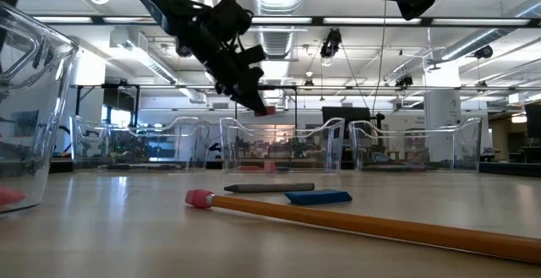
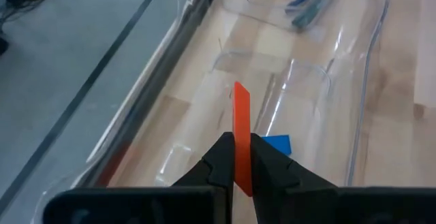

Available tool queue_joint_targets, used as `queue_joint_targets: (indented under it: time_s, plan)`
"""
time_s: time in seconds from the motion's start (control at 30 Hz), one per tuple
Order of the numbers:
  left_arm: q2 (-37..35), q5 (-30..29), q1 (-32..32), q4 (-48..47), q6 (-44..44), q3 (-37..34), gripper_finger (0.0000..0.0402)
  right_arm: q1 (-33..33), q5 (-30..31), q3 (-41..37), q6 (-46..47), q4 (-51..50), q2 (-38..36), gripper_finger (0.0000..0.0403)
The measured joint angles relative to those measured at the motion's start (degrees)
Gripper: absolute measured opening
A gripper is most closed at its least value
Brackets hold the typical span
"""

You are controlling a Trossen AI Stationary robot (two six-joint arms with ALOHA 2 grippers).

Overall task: Sort crayons/erasers/pens/pencils in bins
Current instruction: Put the orange eraser into the top middle transparent bin, then put the gray crayon into the top right transparent bin

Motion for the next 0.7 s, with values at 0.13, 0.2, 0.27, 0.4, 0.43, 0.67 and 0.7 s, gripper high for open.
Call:
queue_joint_targets:
  time_s: [0.13,0.2,0.27,0.4,0.43,0.67,0.7]
  plan:
    - [1.02,0.00,0.17,0.22,0.15,-0.14,0.0013,0.00,0.00,-0.01,-0.07,-0.02,0.00,0.0134]
    - [1.28,0.00,0.32,0.32,0.15,-0.15,0.0013,0.00,0.00,-0.01,-0.07,-0.02,0.00,0.0134]
    - [1.32,-0.03,0.35,0.37,0.16,-0.26,0.0017,0.00,0.00,-0.01,-0.07,0.00,0.00,0.0134]
    - [1.31,-0.04,0.37,0.37,0.09,-0.32,0.0047,0.00,0.00,-0.01,-0.09,-0.02,0.00,0.0134]
    - [1.29,-0.04,0.37,0.37,0.11,-0.32,0.0059,0.00,0.00,-0.01,-0.07,-0.02,0.00,0.0134]
    - [0.07,-0.42,-0.70,-0.26,-0.05,-0.28,0.0139,0.00,0.00,-0.10,-0.09,-0.03,0.00,0.0134]
    - [-0.73,-0.41,-1.09,-0.50,-0.07,-0.32,0.0146,0.00,0.00,-0.12,-0.09,-0.04,0.00,0.0134]
